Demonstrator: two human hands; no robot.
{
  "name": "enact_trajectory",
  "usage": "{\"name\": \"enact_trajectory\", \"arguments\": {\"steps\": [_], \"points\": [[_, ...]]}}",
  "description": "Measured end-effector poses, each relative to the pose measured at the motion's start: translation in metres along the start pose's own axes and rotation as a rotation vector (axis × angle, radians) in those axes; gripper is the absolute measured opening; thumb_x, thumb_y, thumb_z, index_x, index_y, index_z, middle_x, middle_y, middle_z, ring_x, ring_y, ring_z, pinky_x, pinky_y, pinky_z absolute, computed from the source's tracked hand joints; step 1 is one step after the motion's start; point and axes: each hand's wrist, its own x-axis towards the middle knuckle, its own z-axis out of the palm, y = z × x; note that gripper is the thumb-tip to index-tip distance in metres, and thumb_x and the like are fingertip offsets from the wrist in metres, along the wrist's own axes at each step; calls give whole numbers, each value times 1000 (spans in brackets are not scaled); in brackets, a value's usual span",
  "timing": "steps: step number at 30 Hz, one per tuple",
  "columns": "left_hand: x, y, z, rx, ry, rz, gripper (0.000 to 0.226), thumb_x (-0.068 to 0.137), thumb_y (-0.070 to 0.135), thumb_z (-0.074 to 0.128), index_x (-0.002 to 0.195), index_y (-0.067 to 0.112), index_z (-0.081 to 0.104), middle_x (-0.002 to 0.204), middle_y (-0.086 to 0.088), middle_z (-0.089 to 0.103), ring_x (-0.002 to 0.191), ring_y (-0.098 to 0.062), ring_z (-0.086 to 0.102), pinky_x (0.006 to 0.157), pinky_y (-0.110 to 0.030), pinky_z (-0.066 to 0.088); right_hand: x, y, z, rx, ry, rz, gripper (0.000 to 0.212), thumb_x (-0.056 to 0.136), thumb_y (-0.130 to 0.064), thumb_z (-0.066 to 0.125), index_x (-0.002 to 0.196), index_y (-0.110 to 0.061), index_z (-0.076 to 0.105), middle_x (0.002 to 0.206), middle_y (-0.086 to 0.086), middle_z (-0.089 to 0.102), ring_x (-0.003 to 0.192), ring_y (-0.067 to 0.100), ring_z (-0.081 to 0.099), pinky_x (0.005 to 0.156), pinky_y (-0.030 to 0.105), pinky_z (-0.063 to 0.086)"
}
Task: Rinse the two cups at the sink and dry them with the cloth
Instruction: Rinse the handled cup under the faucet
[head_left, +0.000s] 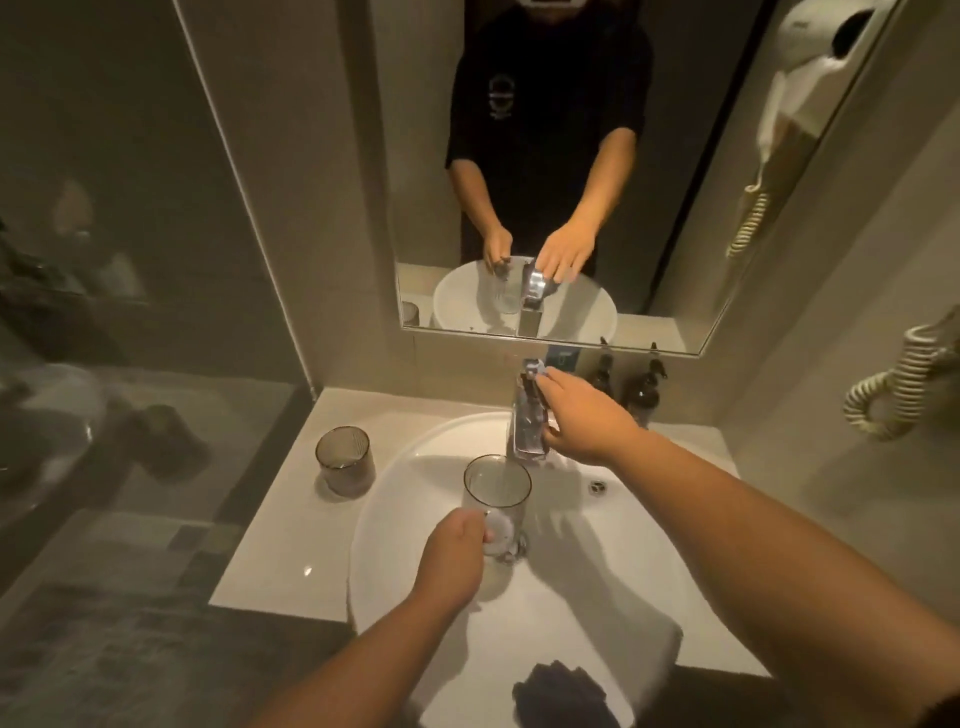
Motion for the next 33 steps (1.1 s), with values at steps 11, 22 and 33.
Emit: {"name": "enact_trajectory", "arguments": {"steps": [11, 22, 33], "points": [[27, -6, 36, 27, -22, -27, 31, 100, 22, 40, 78, 16, 61, 89, -5, 65, 72, -14, 55, 41, -9, 42, 37, 14, 2, -116, 62, -119, 25, 88, -12, 57, 112, -12, 50, 113, 13, 60, 95, 33, 59, 75, 41, 49], [14, -16, 48, 35, -42, -1, 41, 78, 39, 41, 77, 4, 61, 79, -4, 63, 77, -21, 56, 69, -33, 42, 69, 23, -17, -178, -40, -141, 40, 86, -15, 49, 126, -13, 56, 106, 14, 66, 90, 35, 62, 71, 42, 54], [19, -30, 52, 29, -71, -17, 31, 87, 39, 37, 69, 20, 54, 76, 0, 60, 72, -15, 56, 59, -21, 44, 70, 23, -10, -126, -35, -108, 43, 84, -9, 48, 127, -12, 54, 104, 14, 65, 85, 33, 62, 70, 43, 55]]}}
